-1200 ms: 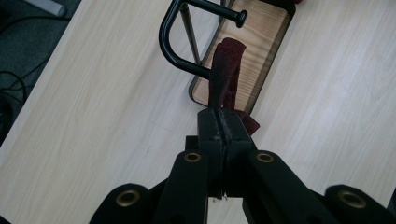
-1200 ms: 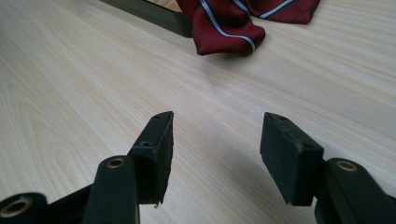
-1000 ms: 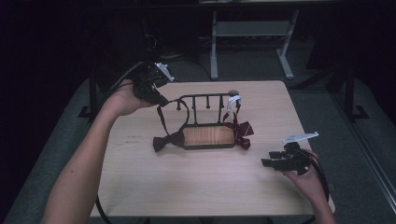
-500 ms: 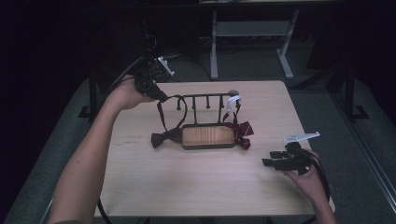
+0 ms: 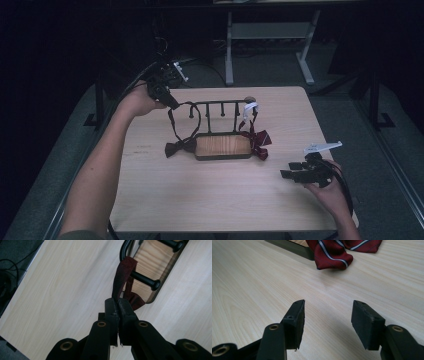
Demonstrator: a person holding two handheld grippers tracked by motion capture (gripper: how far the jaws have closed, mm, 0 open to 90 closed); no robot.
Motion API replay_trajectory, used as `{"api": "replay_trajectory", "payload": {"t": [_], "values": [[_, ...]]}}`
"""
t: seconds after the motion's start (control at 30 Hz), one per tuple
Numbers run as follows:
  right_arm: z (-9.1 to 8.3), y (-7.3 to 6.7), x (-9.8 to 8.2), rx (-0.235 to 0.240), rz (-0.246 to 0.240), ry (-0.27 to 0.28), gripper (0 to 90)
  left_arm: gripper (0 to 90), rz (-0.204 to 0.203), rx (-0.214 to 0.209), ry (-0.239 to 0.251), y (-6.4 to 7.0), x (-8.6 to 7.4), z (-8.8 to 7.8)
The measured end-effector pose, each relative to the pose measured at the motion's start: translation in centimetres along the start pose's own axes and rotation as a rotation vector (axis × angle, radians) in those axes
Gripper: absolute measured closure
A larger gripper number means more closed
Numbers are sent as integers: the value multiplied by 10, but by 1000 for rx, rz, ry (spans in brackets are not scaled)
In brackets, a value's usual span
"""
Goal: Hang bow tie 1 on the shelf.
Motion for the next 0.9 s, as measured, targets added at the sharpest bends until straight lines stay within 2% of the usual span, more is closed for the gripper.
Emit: {"api": "replay_trajectory", "payload": {"t": [0.23, 0.5, 0.9], "values": [[0, -1, 0, 2, 5, 0, 441, 870, 1, 4, -14, 0, 1, 3], [-1, -1, 0, 3, 4, 5, 441, 777, 8, 27, -26, 2, -3, 1], [1, -3, 1, 1, 3, 3, 440, 727, -11, 3, 25, 9, -21, -4]]}}
Point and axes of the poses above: each handheld gripper's, and its own axes: z roughly forward along the jaws, x roughly out of its top, y roughly to its right, the point moved 4 cm from there along z, roughly forward along the jaws, and after that the axes turned 1 degree about z, right-handed, at the moved point
